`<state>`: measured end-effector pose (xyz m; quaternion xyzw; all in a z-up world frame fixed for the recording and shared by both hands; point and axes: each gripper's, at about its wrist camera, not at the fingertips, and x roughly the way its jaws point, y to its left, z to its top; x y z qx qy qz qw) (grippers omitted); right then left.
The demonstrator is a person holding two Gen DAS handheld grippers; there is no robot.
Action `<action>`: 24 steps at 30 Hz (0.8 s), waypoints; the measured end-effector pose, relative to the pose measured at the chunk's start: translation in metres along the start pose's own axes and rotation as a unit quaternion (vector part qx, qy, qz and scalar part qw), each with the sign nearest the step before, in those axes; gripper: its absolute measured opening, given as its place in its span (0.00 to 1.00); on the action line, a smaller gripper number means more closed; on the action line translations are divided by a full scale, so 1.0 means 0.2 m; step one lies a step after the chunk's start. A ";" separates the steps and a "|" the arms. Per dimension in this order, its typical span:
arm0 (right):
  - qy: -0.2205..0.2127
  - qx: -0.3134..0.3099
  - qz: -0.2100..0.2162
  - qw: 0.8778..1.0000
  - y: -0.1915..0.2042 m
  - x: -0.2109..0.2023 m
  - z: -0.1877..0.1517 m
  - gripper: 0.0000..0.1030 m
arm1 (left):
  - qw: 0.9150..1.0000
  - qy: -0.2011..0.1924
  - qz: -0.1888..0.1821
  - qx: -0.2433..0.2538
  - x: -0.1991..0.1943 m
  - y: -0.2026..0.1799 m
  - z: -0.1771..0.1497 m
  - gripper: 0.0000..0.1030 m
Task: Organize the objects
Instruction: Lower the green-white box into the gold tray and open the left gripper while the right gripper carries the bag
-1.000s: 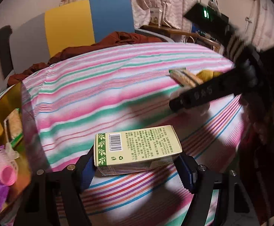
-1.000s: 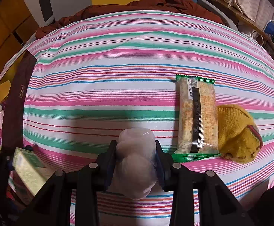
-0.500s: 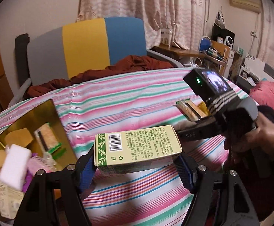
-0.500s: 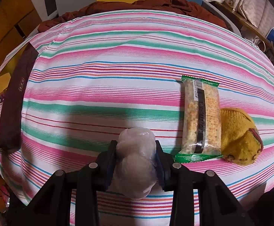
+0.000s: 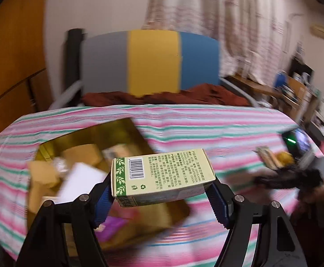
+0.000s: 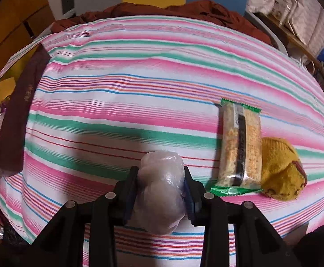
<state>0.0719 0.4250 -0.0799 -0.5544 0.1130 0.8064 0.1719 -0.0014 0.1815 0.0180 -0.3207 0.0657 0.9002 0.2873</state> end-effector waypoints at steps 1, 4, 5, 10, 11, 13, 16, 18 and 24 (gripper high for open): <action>-0.005 -0.003 -0.001 1.000 0.01 -0.01 0.01 0.35 | 1.000 0.002 0.010 -0.009 0.01 0.06 0.00 0.73; -0.021 -0.005 0.008 1.000 0.05 -0.05 0.02 0.35 | 0.998 0.013 0.045 -0.047 0.06 0.27 -0.01 0.73; -0.027 -0.007 0.012 1.000 0.07 -0.06 0.03 0.35 | 0.997 0.016 0.056 -0.055 0.07 0.33 -0.01 0.73; -0.070 -0.039 0.058 0.995 0.30 -0.21 0.08 0.35 | 0.990 0.046 0.092 -0.101 0.19 0.60 0.00 0.73; -0.078 -0.051 0.072 0.993 0.38 -0.23 0.10 0.35 | 0.989 0.049 0.095 -0.104 0.20 0.63 0.00 0.73; -0.094 -0.074 0.093 0.988 0.50 -0.28 0.12 0.35 | 0.987 0.054 0.104 -0.106 0.23 0.68 0.00 0.74; -0.113 -0.117 0.129 0.978 0.73 -0.35 0.16 0.35 | 0.986 0.059 0.115 -0.107 0.27 0.71 0.00 0.82; -0.115 -0.143 0.149 0.972 0.87 -0.37 0.18 0.35 | 0.984 0.059 0.118 -0.120 0.27 0.74 -0.01 0.91; -0.099 -0.197 0.161 0.962 1.14 -0.30 0.16 0.36 | 0.984 0.038 0.121 -0.128 0.17 0.78 -0.01 0.94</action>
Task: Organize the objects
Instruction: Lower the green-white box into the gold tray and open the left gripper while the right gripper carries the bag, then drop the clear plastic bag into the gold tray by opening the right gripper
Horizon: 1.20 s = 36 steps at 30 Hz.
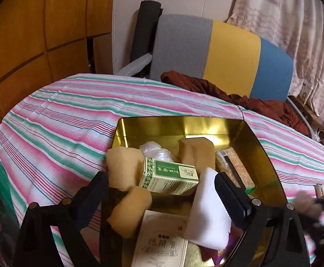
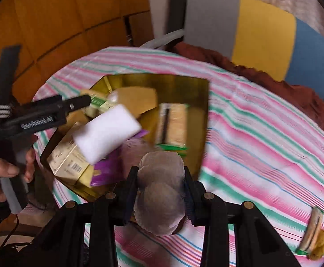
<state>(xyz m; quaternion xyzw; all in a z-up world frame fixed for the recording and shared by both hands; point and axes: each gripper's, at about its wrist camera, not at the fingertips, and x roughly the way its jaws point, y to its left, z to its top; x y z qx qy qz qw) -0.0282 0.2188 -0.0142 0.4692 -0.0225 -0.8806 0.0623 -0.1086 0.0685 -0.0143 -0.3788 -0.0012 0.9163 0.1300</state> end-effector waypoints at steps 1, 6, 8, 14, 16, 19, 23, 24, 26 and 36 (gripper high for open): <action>0.006 -0.001 0.001 1.000 0.02 0.03 -0.01 0.37 | 1.000 -0.005 0.002 0.001 -0.03 0.00 0.00 0.94; 0.013 0.011 0.002 1.000 0.02 0.09 -0.03 0.48 | 1.000 -0.024 -0.007 -0.001 -0.14 0.02 -0.02 0.95; 0.013 0.013 0.004 1.000 0.02 0.09 -0.04 0.48 | 1.000 -0.027 -0.010 -0.003 -0.17 0.01 -0.03 0.95; 0.003 0.026 0.003 1.000 0.00 0.03 -0.06 0.49 | 0.999 -0.031 -0.013 0.010 -0.22 -0.04 -0.06 0.96; -0.006 0.034 -0.001 0.999 -0.03 0.00 -0.07 0.50 | 0.999 -0.032 -0.017 0.020 -0.24 -0.08 -0.07 0.96; -0.020 0.053 -0.012 0.998 -0.12 -0.08 -0.09 0.50 | 0.998 -0.037 -0.027 0.033 -0.27 -0.14 -0.08 0.97; -0.032 0.093 -0.039 0.994 -0.31 -0.20 -0.13 0.50 | 0.996 -0.045 -0.054 0.063 -0.31 -0.25 -0.09 0.97; -0.034 0.104 -0.047 0.993 -0.36 -0.23 -0.15 0.51 | 0.995 -0.045 -0.061 0.067 -0.32 -0.28 -0.08 0.97; -0.038 0.135 -0.074 0.987 -0.51 -0.29 -0.20 0.51 | 0.993 -0.043 -0.077 0.079 -0.32 -0.35 -0.08 0.97; -0.038 0.330 -0.216 0.918 -1.29 -0.64 -0.55 0.62 | 0.972 -0.020 -0.182 0.146 -0.33 -0.82 -0.10 0.97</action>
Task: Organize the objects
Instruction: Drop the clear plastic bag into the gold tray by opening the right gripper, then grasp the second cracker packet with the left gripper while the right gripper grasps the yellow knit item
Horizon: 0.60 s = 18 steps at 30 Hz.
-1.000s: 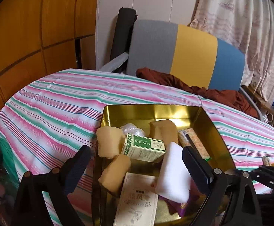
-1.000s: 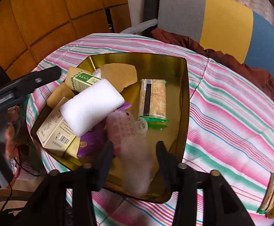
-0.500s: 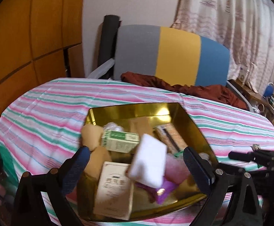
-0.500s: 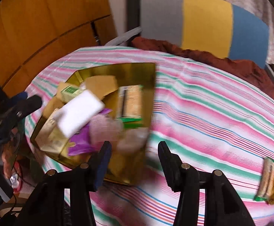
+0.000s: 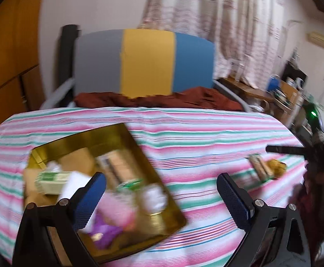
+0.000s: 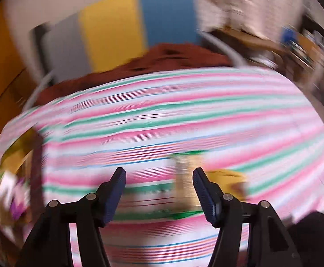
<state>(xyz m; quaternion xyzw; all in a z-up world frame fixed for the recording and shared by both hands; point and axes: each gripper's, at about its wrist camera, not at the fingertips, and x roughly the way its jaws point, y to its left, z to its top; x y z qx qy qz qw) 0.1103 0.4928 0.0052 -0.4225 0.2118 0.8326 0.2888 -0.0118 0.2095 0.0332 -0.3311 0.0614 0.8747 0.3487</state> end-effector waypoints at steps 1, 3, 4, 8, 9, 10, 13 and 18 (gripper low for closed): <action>0.004 0.021 -0.015 1.000 -0.09 0.02 0.02 0.64 | 1.000 0.004 -0.011 0.011 0.03 -0.06 0.01 0.97; 0.026 0.047 -0.037 0.998 -0.21 0.08 0.03 0.66 | 0.999 0.011 -0.025 0.029 0.08 -0.17 0.03 0.97; 0.044 0.060 -0.048 0.996 -0.28 0.12 0.03 0.66 | 0.999 0.017 -0.034 0.039 0.11 -0.22 0.03 0.97; 0.091 0.096 -0.036 0.991 -0.39 0.26 0.01 0.65 | 0.994 0.044 -0.067 0.072 0.25 -0.43 0.04 0.97; 0.098 0.107 -0.028 0.989 -0.41 0.29 0.01 0.63 | 0.993 0.051 -0.073 0.079 0.29 -0.47 0.04 0.97; 0.105 0.110 -0.031 0.988 -0.42 0.31 0.00 0.63 | 0.991 0.061 -0.078 0.086 0.34 -0.53 0.05 0.97; 0.126 0.123 -0.022 0.984 -0.44 0.38 -0.02 0.40 | 0.987 0.081 -0.094 0.098 0.44 -0.63 0.05 0.97; 0.084 0.168 -0.029 0.982 -0.52 0.32 -0.03 0.30 | 0.980 0.115 -0.117 0.111 0.61 -0.78 0.05 0.96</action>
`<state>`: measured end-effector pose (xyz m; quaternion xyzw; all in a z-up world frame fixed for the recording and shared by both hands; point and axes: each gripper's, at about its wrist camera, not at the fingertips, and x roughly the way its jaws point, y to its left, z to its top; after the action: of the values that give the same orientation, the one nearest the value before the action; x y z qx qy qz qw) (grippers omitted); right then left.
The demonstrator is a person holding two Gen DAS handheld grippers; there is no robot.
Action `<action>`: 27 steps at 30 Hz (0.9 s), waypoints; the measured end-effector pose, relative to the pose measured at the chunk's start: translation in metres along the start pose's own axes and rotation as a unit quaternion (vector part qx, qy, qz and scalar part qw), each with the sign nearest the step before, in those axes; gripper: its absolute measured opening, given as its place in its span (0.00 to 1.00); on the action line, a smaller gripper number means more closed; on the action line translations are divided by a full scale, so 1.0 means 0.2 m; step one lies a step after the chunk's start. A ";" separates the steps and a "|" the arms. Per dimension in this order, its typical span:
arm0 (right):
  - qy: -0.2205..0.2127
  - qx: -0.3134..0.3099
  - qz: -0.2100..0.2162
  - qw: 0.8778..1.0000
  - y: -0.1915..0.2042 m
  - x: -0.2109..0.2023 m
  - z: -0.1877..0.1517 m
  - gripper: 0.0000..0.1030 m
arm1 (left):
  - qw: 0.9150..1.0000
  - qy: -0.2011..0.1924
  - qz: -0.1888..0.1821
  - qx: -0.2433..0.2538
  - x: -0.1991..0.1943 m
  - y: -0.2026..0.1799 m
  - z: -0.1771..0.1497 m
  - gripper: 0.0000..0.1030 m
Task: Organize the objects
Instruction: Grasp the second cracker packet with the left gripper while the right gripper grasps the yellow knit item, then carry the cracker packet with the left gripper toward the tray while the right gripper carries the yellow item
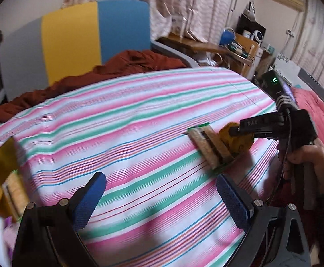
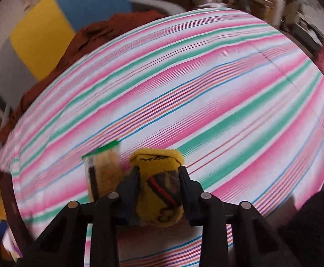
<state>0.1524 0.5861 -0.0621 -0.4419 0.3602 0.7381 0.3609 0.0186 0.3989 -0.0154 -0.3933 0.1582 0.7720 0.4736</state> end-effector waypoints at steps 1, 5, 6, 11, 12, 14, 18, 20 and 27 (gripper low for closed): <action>-0.013 0.012 -0.001 1.000 -0.03 -0.02 0.00 0.30 | 1.000 0.006 -0.002 0.004 0.05 -0.02 0.02 0.95; -0.058 0.037 -0.005 0.998 -0.07 -0.10 0.01 0.30 | 0.999 0.037 -0.023 0.012 0.23 -0.13 0.09 0.88; -0.066 0.040 -0.005 0.997 -0.08 -0.12 0.00 0.30 | 0.999 0.044 -0.027 0.015 0.29 -0.17 0.11 0.88; -0.080 0.049 0.013 0.996 -0.12 -0.14 0.02 0.30 | 0.997 0.070 -0.031 0.027 0.52 -0.32 0.19 0.88; -0.076 0.049 0.019 0.996 -0.12 -0.14 0.01 0.30 | 0.996 0.074 -0.032 0.027 0.55 -0.33 0.20 0.88; -0.076 0.050 0.024 0.996 -0.12 -0.14 0.01 0.30 | 0.995 0.087 -0.028 0.029 0.64 -0.37 0.22 0.89; -0.077 0.059 0.028 0.995 -0.18 -0.15 0.03 0.30 | 0.993 0.114 -0.015 0.034 0.80 -0.43 0.23 0.88; -0.072 0.056 0.031 0.995 -0.15 -0.13 0.04 0.30 | 0.993 0.101 0.007 0.058 0.82 -0.46 0.22 0.85; -0.054 0.008 0.060 0.997 -0.05 -0.11 0.03 0.30 | 0.996 0.063 -0.001 0.065 0.66 -0.34 0.11 0.44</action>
<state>0.1671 0.5910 -0.0430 -0.3758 0.3718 0.7786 0.3381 0.0342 0.5268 -0.0918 -0.4095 0.2374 0.7332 0.4882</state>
